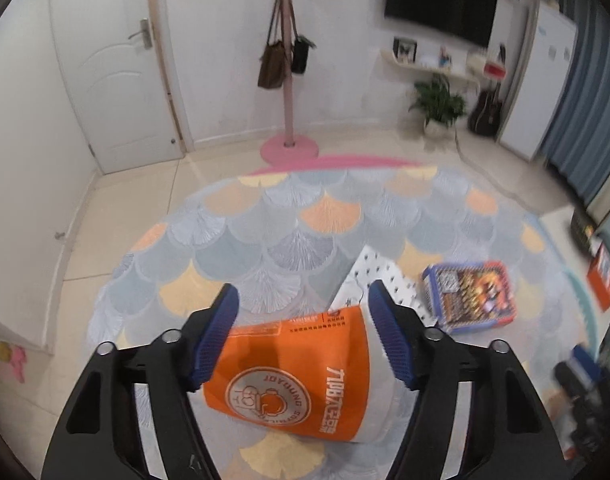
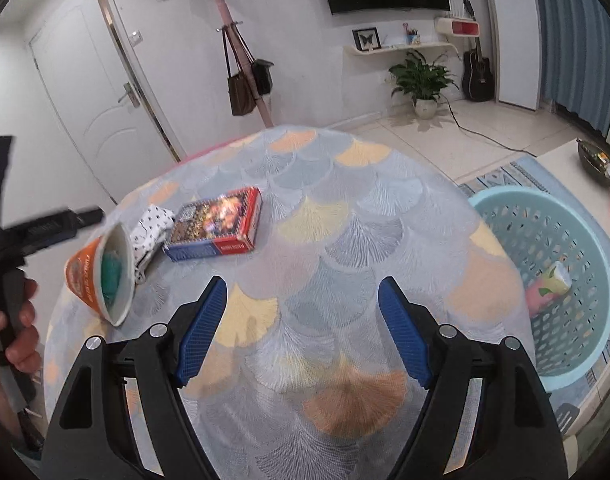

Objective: Collect trash
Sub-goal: 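Move both open tools back toward the table, then grasp the orange paper cup with the left tool and lift it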

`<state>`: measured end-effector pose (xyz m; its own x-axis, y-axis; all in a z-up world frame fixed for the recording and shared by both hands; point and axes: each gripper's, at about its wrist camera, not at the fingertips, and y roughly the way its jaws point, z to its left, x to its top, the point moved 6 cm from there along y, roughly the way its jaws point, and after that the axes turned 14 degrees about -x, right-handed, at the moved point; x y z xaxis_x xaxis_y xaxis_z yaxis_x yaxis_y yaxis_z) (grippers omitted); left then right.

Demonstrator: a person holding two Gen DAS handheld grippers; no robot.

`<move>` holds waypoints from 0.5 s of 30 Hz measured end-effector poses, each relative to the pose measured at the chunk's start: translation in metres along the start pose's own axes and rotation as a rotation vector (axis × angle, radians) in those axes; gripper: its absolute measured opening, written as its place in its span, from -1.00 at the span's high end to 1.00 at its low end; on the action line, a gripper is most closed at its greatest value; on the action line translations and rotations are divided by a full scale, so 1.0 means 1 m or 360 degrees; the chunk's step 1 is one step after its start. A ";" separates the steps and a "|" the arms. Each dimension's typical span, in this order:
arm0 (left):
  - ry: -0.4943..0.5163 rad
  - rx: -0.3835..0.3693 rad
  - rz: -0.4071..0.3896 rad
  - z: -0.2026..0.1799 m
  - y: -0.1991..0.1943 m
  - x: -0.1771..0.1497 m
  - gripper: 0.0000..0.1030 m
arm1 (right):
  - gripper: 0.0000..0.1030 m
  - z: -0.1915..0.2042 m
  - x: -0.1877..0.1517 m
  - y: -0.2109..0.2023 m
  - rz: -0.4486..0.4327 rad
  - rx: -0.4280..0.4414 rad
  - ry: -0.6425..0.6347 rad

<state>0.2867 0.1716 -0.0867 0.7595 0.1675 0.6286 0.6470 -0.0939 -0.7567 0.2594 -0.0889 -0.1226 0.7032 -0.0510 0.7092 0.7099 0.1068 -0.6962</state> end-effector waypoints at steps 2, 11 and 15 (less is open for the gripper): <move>0.0036 -0.0003 0.0051 -0.002 0.007 -0.004 0.05 | -0.44 -0.001 -0.001 0.003 0.0020 0.0013 0.0006; 0.0263 -0.0135 0.0068 -0.033 -0.025 -0.054 0.20 | -0.44 -0.004 0.001 0.001 0.0017 0.0032 0.0047; 0.0312 -0.0177 0.0113 -0.032 -0.037 -0.078 0.17 | -0.44 -0.005 0.001 0.001 0.0015 0.0028 0.0052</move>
<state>0.2061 0.1308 -0.1022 0.7950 -0.0361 0.6056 0.5867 -0.2082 -0.7826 0.2608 -0.0940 -0.1232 0.7110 -0.0821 0.6984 0.7026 0.1247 -0.7006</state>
